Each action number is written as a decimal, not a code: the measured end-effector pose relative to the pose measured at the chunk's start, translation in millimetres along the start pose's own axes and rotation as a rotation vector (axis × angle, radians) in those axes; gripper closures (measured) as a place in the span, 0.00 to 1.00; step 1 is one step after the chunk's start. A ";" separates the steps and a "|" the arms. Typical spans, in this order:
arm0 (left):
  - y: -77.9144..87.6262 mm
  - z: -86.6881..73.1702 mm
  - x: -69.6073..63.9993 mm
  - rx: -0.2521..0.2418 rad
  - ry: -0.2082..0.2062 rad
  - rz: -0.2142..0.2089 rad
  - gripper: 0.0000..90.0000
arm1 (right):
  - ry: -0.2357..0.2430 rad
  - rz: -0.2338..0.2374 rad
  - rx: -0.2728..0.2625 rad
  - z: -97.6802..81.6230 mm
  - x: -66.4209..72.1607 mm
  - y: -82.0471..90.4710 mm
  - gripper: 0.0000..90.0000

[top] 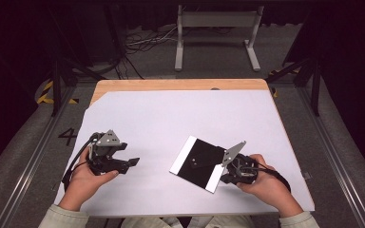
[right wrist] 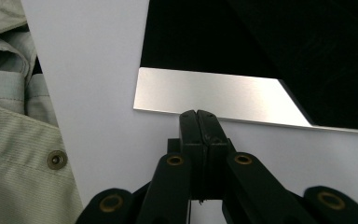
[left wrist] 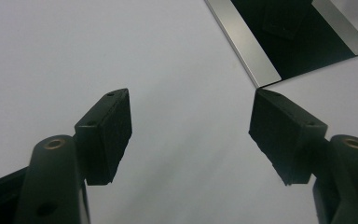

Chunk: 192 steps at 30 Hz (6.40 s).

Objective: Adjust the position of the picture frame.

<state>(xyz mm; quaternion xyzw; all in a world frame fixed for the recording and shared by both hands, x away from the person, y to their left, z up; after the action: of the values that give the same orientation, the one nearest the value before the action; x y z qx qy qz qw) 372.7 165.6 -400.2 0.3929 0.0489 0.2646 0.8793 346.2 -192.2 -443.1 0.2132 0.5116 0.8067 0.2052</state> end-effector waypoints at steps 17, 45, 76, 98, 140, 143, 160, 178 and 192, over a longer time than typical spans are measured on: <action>-1.1 -0.4 -0.4 0.004 0.000 -0.003 0.33 | 0.100 0.047 0.035 1.2 15.5 -16.6 1.00; -3.1 -1.4 0.2 0.011 0.003 -0.010 0.33 | 0.151 0.036 0.037 2.7 20.6 -23.3 1.00; -6.7 -1.0 -1.0 0.013 0.005 -0.016 0.32 | 0.167 0.018 -0.139 16.9 23.9 -38.1 1.00; -9.2 -3.0 -2.0 0.019 0.013 -0.019 0.32 | 0.085 -0.011 -0.289 35.1 -0.1 -10.0 1.00; -4.2 -14.0 -3.0 -0.016 0.027 0.023 0.33 | -0.294 -0.193 -0.365 17.0 -109.4 -1.0 1.00; -4.2 -14.3 -2.9 -0.015 0.027 0.024 0.33 | -0.300 -0.195 -0.344 15.9 -110.7 -6.4 1.00; -6.1 -13.5 -4.3 -0.015 0.029 0.018 0.33 | -0.312 -0.176 -0.295 12.4 -109.1 -16.4 1.00; -11.2 -6.0 -3.5 -0.022 0.011 0.004 0.33 | -0.255 -0.139 -0.231 5.6 -69.2 -18.3 1.00; -18.2 -0.9 -4.0 -0.020 0.003 -0.015 0.33 | -0.195 -0.087 -0.198 -0.4 -28.5 -22.4 1.00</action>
<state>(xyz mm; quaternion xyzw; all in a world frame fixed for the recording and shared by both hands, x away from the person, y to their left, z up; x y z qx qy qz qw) 376.8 154.2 -414.4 0.3835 0.0503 0.2591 0.8850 372.0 -199.3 -467.5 0.2470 0.4161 0.8189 0.3088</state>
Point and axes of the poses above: each handheld gripper's, and its own axes: y roughly backward along the jaws, z roughly out of its top, x roughly to its left, the point moved 5 cm from there along -y, roughly forward along the jaws, and after that the axes turned 13 degrees about -y, right-handed, at the moved point
